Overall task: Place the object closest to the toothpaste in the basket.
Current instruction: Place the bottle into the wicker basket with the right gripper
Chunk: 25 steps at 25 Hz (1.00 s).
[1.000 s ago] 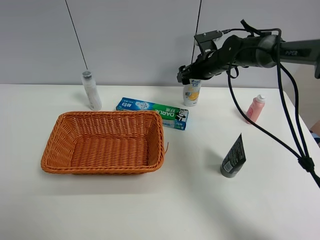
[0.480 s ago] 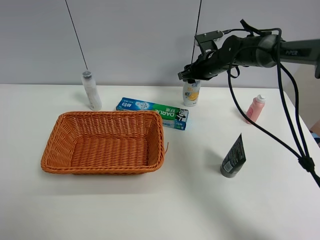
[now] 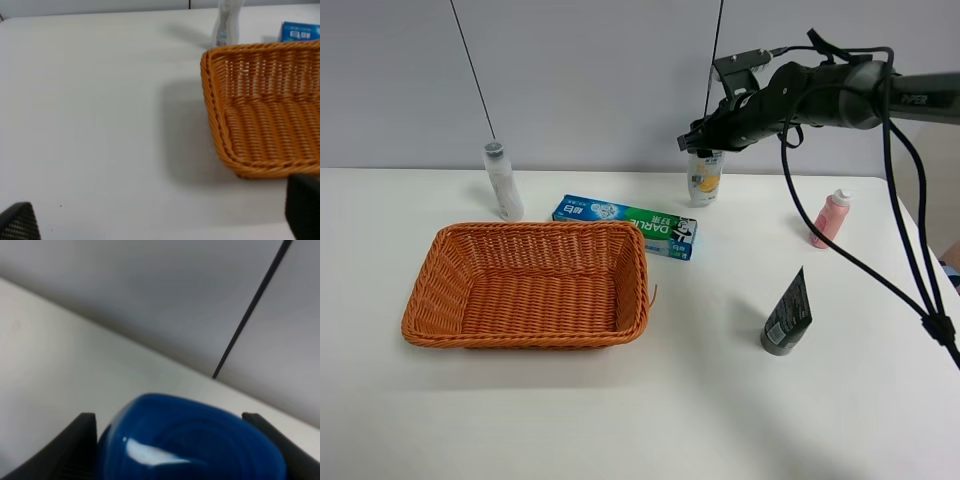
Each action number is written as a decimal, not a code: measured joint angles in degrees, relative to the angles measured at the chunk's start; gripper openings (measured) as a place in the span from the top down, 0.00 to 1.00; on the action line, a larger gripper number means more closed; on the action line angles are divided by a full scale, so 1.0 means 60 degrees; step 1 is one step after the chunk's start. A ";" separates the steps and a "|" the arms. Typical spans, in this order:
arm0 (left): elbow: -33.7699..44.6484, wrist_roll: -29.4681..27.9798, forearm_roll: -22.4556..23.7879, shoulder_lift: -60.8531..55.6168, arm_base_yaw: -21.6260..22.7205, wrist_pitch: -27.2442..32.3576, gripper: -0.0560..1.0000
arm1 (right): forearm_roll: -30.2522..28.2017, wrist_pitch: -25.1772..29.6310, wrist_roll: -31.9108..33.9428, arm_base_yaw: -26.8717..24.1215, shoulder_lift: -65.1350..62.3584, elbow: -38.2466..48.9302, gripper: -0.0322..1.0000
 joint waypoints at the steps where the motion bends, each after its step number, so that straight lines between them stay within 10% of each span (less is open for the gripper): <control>1: 0.0000 0.0000 0.0000 0.0000 0.0000 0.0000 0.01 | 0.0000 -0.0092 0.0028 0.0000 -0.0140 0.0000 0.41; 25: 0.0000 0.0000 0.0000 0.0000 0.0000 0.0000 0.01 | 0.0662 0.2056 0.0234 0.4946 -0.1362 -0.0752 0.41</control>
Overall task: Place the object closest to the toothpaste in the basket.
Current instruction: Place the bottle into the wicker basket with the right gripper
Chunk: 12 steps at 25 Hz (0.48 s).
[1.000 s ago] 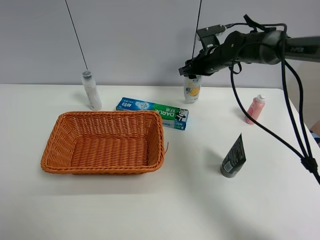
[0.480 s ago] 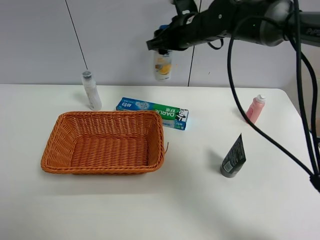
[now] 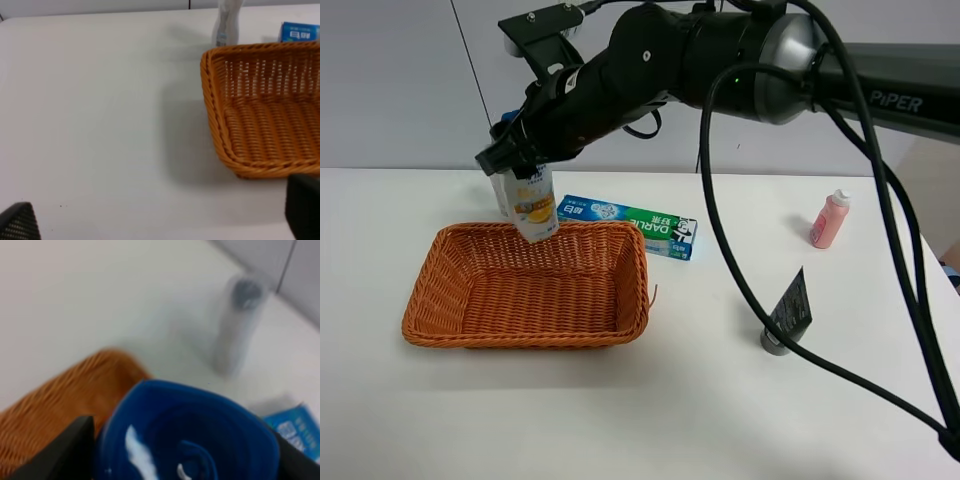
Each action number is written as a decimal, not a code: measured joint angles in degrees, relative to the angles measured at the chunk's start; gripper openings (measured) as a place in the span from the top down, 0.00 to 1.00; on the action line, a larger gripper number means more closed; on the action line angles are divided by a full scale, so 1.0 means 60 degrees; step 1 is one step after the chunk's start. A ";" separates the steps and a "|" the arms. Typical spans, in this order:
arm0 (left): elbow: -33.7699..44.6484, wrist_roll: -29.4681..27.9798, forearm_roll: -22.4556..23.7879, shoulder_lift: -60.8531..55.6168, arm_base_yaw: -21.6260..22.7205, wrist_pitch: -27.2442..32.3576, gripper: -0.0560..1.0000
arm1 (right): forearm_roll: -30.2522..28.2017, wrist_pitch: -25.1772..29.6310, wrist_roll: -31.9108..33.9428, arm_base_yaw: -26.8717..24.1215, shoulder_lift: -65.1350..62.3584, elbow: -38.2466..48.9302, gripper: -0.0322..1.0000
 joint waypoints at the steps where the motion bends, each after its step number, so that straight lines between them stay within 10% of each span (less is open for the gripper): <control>1: 0.0000 0.0000 0.0000 0.0000 0.0000 0.0000 0.01 | 0.0000 0.0229 0.0000 0.0000 0.0024 0.0000 0.41; 12: 0.0000 0.0000 0.0000 0.0000 0.0000 0.0000 0.01 | 0.0105 0.1463 -0.0109 -0.0009 0.1425 -0.0020 0.28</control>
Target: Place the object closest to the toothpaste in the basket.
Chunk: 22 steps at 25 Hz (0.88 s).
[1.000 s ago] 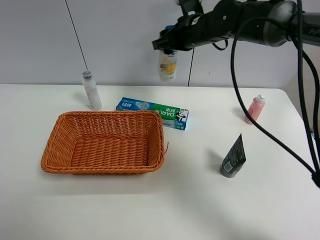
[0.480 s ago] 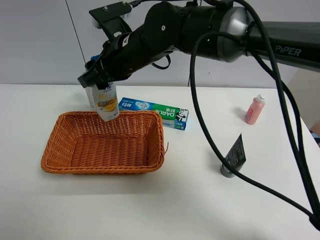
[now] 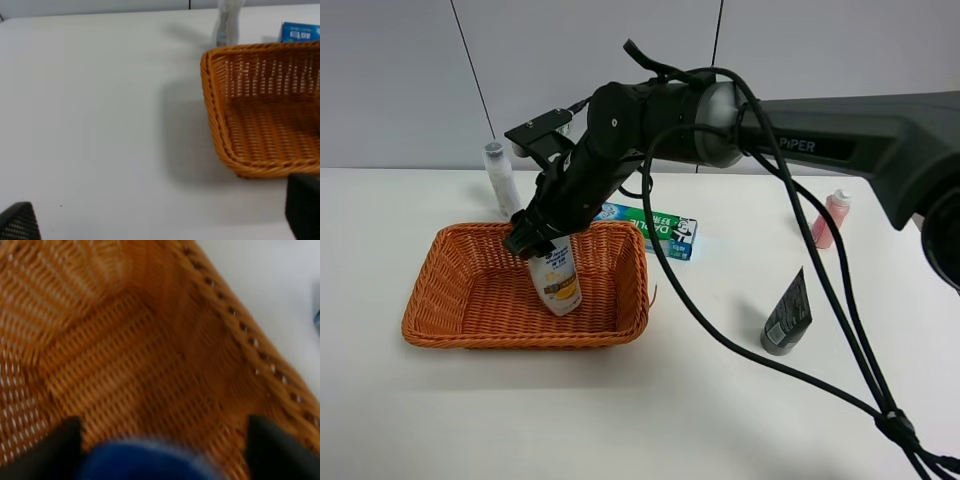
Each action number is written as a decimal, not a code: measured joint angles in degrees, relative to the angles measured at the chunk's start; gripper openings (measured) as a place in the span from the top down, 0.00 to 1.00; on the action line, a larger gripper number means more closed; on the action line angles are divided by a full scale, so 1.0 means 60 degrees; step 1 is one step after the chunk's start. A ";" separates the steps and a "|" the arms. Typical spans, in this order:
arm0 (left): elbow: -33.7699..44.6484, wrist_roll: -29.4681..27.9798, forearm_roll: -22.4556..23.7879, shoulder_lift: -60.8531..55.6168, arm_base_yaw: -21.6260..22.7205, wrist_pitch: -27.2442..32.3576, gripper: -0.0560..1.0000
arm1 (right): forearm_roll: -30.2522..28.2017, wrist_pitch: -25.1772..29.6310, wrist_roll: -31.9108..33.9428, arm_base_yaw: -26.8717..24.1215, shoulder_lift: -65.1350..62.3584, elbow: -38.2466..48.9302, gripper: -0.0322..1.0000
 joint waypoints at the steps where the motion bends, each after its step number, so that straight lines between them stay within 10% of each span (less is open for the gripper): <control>1: 0.0000 0.0000 0.0000 0.0000 0.0000 0.0000 0.01 | 0.0041 -0.0153 0.0165 0.0000 0.0000 -0.0010 0.23; 15: 0.0000 0.0000 0.0000 0.0000 0.0000 0.0000 0.01 | -0.1047 -0.1139 0.0845 -0.0179 -0.3961 -0.0031 0.14; 22: 0.0000 0.0000 0.0000 0.0000 0.0000 0.0000 0.01 | -0.2351 0.0539 0.1871 -0.2369 -0.7202 0.0018 0.14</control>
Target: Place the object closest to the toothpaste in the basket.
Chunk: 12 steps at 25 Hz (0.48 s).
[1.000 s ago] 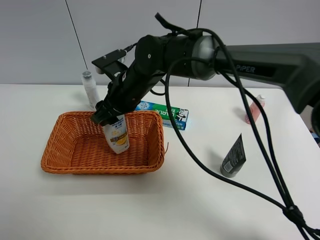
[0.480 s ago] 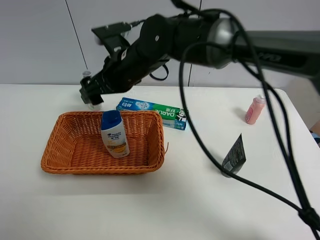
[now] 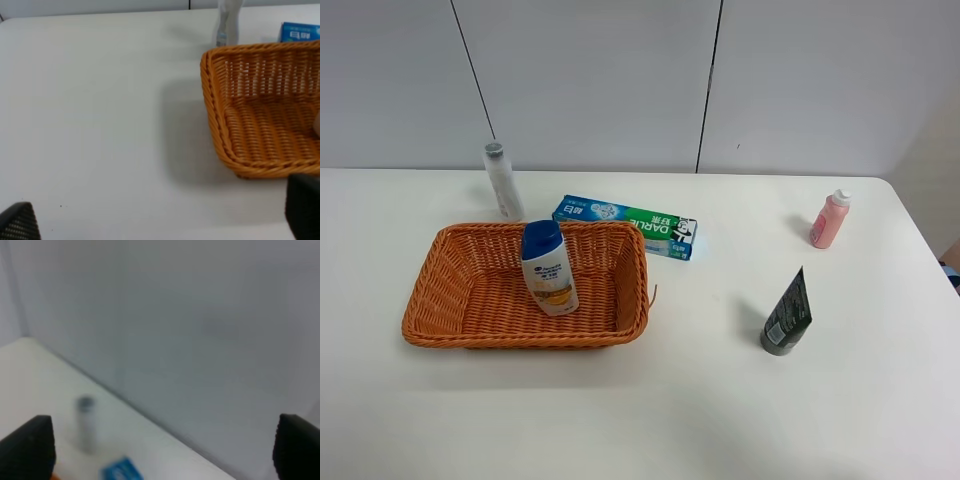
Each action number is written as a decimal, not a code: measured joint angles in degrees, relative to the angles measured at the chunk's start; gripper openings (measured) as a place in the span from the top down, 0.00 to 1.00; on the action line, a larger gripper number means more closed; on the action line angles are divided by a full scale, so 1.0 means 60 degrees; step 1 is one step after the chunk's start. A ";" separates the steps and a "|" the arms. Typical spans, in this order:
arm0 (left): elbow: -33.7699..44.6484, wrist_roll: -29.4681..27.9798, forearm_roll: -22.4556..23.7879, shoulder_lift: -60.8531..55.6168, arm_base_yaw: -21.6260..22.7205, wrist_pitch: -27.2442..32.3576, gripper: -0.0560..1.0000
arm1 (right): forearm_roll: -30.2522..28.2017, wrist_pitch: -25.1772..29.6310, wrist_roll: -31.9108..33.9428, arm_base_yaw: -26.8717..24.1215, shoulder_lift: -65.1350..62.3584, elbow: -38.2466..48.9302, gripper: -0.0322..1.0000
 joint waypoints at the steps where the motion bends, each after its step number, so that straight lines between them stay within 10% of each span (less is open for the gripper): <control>1: 0.0000 0.0000 0.0000 0.0000 0.0000 0.0000 0.01 | -0.0060 0.0382 0.0064 -0.0540 -0.0435 0.0159 0.14; 12: 0.0000 0.0000 0.0000 0.0000 0.0000 0.0000 0.01 | -0.0519 0.1857 0.1006 -0.5617 -0.7203 0.6330 0.14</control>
